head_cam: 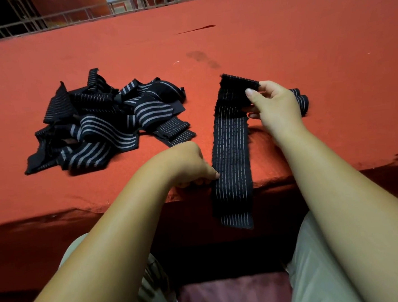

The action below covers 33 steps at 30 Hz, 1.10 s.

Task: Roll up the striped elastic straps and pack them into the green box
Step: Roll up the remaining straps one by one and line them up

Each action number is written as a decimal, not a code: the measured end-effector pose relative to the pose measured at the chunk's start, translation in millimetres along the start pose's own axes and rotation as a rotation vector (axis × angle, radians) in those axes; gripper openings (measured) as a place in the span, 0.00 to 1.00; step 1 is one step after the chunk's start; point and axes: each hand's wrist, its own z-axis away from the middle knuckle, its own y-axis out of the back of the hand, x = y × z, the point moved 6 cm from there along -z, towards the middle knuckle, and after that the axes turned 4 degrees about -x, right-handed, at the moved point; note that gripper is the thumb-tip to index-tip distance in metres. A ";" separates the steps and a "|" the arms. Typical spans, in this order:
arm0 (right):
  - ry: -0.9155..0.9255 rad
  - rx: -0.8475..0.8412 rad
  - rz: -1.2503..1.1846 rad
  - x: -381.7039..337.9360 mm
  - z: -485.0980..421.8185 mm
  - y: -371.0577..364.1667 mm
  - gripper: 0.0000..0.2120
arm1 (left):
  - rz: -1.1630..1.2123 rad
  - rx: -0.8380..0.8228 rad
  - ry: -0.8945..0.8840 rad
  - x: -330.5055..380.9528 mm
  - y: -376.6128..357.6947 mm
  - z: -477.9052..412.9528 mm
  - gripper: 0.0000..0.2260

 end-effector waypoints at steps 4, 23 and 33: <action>0.019 -0.008 0.020 -1.4 -2.3 -2.0 0.05 | -0.056 -0.034 0.000 2.4 -3.4 5.6 0.22; 0.083 -0.063 0.051 -16.5 10.4 -8.5 0.05 | 0.033 0.051 -0.126 -5.4 2.5 -0.7 0.21; 0.109 -0.162 0.084 -19.7 -3.0 -17.9 0.05 | 0.487 0.555 -0.458 16.2 68.7 -35.9 0.17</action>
